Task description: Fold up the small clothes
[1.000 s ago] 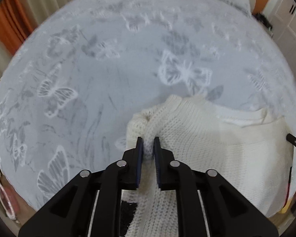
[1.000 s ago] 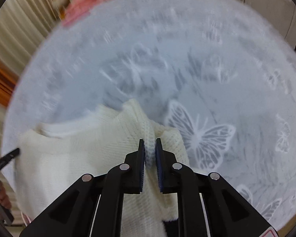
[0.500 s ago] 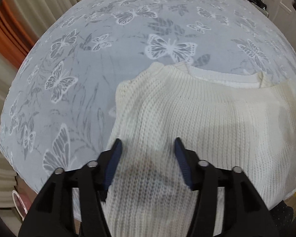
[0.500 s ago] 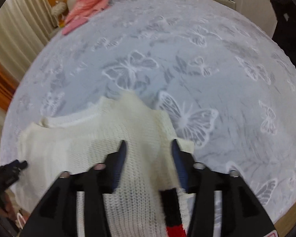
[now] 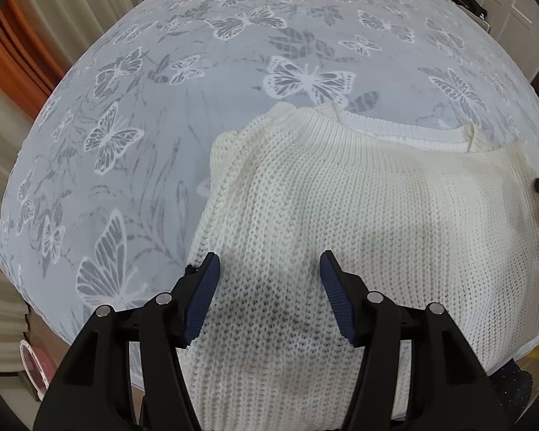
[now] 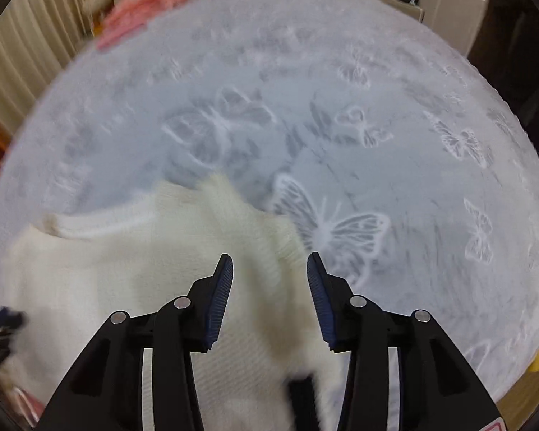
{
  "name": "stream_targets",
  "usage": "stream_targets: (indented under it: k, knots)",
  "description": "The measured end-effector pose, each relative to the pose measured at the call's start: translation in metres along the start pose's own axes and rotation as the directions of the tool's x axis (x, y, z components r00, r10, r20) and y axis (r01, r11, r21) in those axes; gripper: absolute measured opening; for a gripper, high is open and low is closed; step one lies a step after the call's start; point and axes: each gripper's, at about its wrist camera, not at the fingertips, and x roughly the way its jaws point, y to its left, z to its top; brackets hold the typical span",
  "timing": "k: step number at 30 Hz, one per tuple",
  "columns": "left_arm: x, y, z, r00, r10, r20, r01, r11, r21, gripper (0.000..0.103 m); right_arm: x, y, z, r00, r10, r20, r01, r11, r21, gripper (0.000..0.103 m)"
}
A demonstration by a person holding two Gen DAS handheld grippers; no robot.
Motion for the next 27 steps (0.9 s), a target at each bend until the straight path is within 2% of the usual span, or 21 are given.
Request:
stream_targets:
  k: [1,5,9,11,13,19,22,24,26,27]
  knots:
    - [0.000,0.000,0.000,1.000,-0.001,-0.004,0.001,1.000,-0.002,0.056,-0.012,0.003,-0.010,0.999,0.041,0.008,-0.041,0.999,0.002,0.042]
    - [-0.005,-0.001,-0.005,1.000,-0.014,-0.001,0.014,1.000,-0.011,0.056,-0.030,0.010,-0.052,0.996,0.088,-0.019,-0.088,0.996,-0.019,0.042]
    - [-0.012,-0.001,-0.014,1.000,-0.014,0.004,0.014,1.000,-0.005,0.057,-0.031,-0.003,-0.085,0.996,0.056,-0.066,-0.055,0.998,0.005,0.042]
    - [-0.016,0.000,-0.019,1.000,-0.008,0.005,0.008,1.000,-0.004,0.057,-0.033,-0.015,-0.091,0.996,0.055,-0.066,-0.053,0.998,0.044,0.043]
    - [-0.019,0.002,-0.024,1.000,-0.006,0.005,0.006,1.000,-0.005,0.057,-0.038,-0.027,-0.094,0.997,0.034,-0.069,-0.029,0.997,0.069,0.053]
    - [-0.025,0.007,-0.038,1.000,0.004,-0.003,-0.004,1.000,-0.012,0.058,-0.042,-0.049,-0.102,0.992,0.085,-0.093,-0.070,0.986,0.152,0.056]
    - [-0.028,0.016,-0.047,1.000,-0.009,-0.011,0.009,0.999,-0.036,0.073,-0.042,-0.053,-0.112,0.985,0.130,-0.116,-0.108,0.977,0.183,0.060]
    - [-0.027,0.030,-0.056,0.999,-0.045,-0.026,0.042,0.995,-0.090,0.086,-0.041,-0.054,-0.118,0.983,0.135,-0.125,-0.111,0.977,0.181,0.064]
    - [-0.021,0.038,-0.065,0.996,-0.074,-0.055,0.066,0.989,-0.130,0.086,-0.034,-0.053,-0.126,0.981,0.120,-0.150,-0.093,0.980,0.174,0.068]
    - [-0.014,0.042,-0.072,0.994,-0.059,-0.090,0.046,0.989,-0.141,0.086,-0.030,-0.053,-0.127,0.980,0.118,-0.161,-0.090,0.981,0.170,0.069]
